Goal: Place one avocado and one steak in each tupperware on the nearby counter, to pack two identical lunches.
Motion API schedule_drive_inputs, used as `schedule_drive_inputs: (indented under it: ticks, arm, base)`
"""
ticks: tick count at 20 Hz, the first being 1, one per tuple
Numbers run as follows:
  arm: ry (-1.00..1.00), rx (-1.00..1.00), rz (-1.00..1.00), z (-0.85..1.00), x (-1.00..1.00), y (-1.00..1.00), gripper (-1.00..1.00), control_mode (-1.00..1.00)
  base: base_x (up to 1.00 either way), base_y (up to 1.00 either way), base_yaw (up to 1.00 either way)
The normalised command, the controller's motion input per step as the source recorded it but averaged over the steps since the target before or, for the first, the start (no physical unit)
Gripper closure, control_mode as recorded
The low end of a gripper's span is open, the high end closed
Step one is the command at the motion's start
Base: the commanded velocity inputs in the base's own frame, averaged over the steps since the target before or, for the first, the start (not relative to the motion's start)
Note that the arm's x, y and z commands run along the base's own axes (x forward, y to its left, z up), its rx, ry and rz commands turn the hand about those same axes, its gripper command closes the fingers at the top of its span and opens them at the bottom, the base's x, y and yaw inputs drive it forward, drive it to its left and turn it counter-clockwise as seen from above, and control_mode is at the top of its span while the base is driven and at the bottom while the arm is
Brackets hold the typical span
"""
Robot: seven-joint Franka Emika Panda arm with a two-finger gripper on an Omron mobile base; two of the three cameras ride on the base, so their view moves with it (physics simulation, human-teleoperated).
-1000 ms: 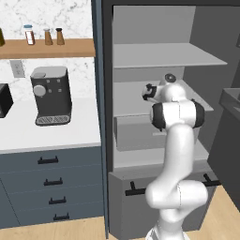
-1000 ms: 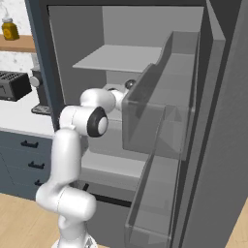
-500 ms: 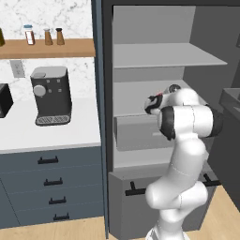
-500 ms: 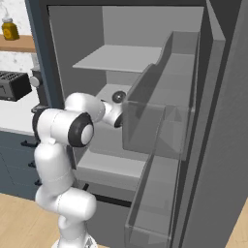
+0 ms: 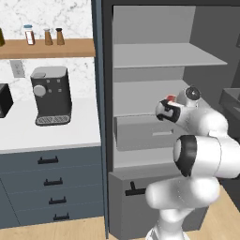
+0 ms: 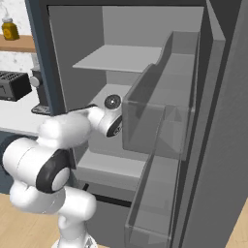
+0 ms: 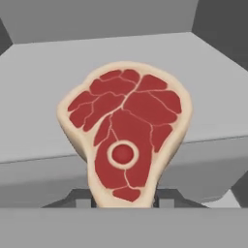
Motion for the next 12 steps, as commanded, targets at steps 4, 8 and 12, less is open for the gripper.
schedule_drive_inputs:
  ticks: [4,8,12]
  arm:
    - [0.22,0.05,0.08,0.82,-1.0,0.01,1.0,-1.0]
    - [0.01,-0.03,0.11,0.61,-1.0,0.2,1.0,-1.0]
    - [-0.12,-0.12,0.03,0.35,-1.0,0.51,1.0,-1.0]
  base:
    - [0.0,0.0,0.0]
    - [0.0,0.0,0.0]
    - [0.0,0.0,0.0]
